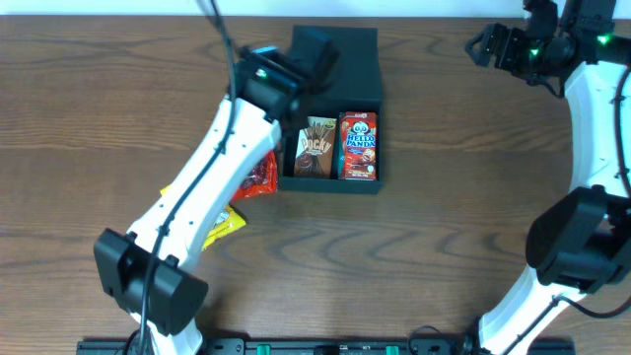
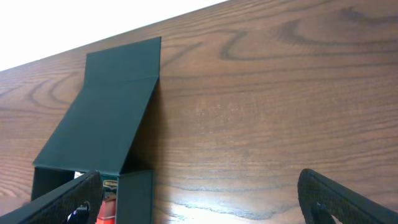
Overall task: Pack container
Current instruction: 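Open the left gripper and withdraw it from the green box, then grasp the red Hacks candy bag with the left gripper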
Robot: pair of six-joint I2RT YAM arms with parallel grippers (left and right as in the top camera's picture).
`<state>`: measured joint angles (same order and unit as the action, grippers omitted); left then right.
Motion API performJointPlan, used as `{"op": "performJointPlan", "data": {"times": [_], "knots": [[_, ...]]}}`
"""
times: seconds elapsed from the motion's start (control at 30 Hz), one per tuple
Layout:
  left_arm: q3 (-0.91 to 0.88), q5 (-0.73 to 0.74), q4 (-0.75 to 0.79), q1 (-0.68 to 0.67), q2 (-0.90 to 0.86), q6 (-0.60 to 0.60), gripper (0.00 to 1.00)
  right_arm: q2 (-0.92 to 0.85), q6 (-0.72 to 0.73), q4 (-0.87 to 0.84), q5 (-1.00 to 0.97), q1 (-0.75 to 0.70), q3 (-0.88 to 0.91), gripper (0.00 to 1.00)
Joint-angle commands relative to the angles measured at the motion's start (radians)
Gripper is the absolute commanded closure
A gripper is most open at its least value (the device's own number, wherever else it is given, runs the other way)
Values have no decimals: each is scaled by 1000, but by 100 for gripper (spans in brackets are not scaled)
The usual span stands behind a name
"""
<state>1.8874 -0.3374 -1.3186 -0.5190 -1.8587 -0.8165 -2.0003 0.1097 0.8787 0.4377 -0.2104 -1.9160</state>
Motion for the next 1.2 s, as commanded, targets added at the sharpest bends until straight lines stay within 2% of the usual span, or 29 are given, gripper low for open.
{"op": "performJointPlan", "data": {"times": [0.0, 0.13, 0.3, 0.43, 0.47, 0.5, 0.53, 0.57, 0.8, 1.0, 1.17], "knots": [[-56, -21, -53, 65, -38, -260, 94, 13, -14, 6, 8, -5, -21, 1], [-125, 76, -41, 122, -38, -382, 94, 13, -13, 9, 8, -5, -21, 1], [-268, 218, 117, 142, -38, -409, 94, 13, -14, 31, 8, -5, -21, 1], [-372, 280, 219, 143, -38, -486, 94, 13, -14, 42, 7, -5, -21, 1], [-385, 283, 226, 146, -38, -497, 88, 13, -14, 44, 7, -5, -21, 1], [-394, 283, 227, 148, -38, -518, 62, 13, -14, 45, 7, -5, -21, 1], [-397, 283, 222, 150, -38, -537, 20, 13, -14, 45, 7, -5, -21, 1], [-399, 283, 222, 152, -38, -551, 12, 13, -14, 45, 7, -5, -21, 1], [-400, 278, 225, 157, -38, -733, 13, 13, -14, 45, 7, -5, -21, 1], [-454, 280, 288, 162, -39, -885, 27, 13, -14, 46, 7, -5, -21, 1], [-533, 275, 378, 174, -39, -966, 27, 13, -14, 47, 7, -5, -21, 1]]}}
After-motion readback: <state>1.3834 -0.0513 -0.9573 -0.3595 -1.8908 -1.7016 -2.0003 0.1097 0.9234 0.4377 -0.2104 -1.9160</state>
